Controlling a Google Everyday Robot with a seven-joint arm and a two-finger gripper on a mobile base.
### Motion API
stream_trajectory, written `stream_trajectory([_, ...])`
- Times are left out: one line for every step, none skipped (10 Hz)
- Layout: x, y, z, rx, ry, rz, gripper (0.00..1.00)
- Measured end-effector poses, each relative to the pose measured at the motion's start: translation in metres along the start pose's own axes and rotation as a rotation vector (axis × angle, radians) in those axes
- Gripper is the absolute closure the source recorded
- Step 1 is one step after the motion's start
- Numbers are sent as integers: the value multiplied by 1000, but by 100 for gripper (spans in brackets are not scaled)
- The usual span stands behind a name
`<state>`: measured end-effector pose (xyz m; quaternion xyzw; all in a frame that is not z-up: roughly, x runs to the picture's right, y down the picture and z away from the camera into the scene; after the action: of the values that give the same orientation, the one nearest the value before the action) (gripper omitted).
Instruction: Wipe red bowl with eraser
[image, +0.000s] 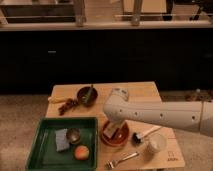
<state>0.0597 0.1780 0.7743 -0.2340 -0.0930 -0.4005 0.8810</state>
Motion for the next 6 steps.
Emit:
stream_trajectory([3,10,1,-9,-1,15,96])
stream_trajectory([5,19,2,-18,-6,31,96])
stream_trajectory([11,34,4,-32,-6,56,96])
stream_trajectory([15,40,4,-40,-2,69,96])
stream_trajectory([20,46,4,-44,2,85,96])
stream_trajectory([26,53,4,-48,7,105,96])
